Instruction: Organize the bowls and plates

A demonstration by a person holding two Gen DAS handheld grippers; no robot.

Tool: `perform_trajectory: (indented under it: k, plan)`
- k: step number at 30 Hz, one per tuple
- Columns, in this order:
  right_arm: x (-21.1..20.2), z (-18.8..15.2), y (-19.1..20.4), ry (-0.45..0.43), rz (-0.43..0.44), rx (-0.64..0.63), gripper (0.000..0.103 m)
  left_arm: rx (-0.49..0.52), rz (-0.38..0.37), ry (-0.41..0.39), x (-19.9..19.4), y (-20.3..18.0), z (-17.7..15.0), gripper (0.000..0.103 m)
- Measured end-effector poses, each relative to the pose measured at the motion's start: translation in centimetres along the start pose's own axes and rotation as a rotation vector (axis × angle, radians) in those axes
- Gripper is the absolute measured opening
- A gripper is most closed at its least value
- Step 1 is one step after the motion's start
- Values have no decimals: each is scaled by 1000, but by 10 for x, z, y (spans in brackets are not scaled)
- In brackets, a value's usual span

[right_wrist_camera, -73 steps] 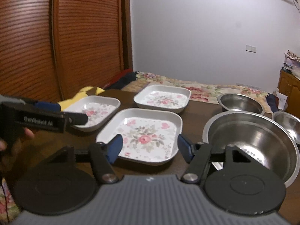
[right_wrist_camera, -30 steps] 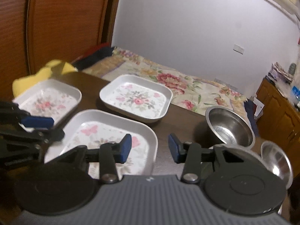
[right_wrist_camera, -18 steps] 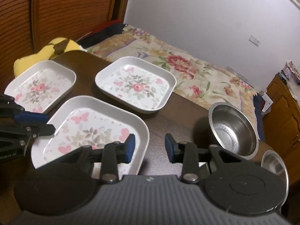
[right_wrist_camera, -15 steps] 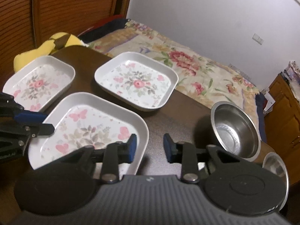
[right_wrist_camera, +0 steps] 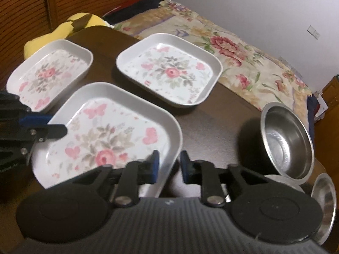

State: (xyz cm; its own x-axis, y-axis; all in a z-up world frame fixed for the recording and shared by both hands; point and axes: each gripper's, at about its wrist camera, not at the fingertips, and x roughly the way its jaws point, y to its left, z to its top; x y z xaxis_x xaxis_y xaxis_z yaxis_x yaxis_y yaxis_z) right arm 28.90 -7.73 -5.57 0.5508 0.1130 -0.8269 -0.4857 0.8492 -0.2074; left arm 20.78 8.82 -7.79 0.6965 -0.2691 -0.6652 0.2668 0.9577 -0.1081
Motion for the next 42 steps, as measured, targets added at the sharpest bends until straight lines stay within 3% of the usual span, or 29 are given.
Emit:
perform_trajectory:
  k: [16,42]
  plan:
    - [-27,-16,4,-38,33,43,16,-15,12,-42,-38,-10,-5,11]
    - [-64,-95,39,-82,167,128,16,-50,12,-22,-84,-21,-79,12]
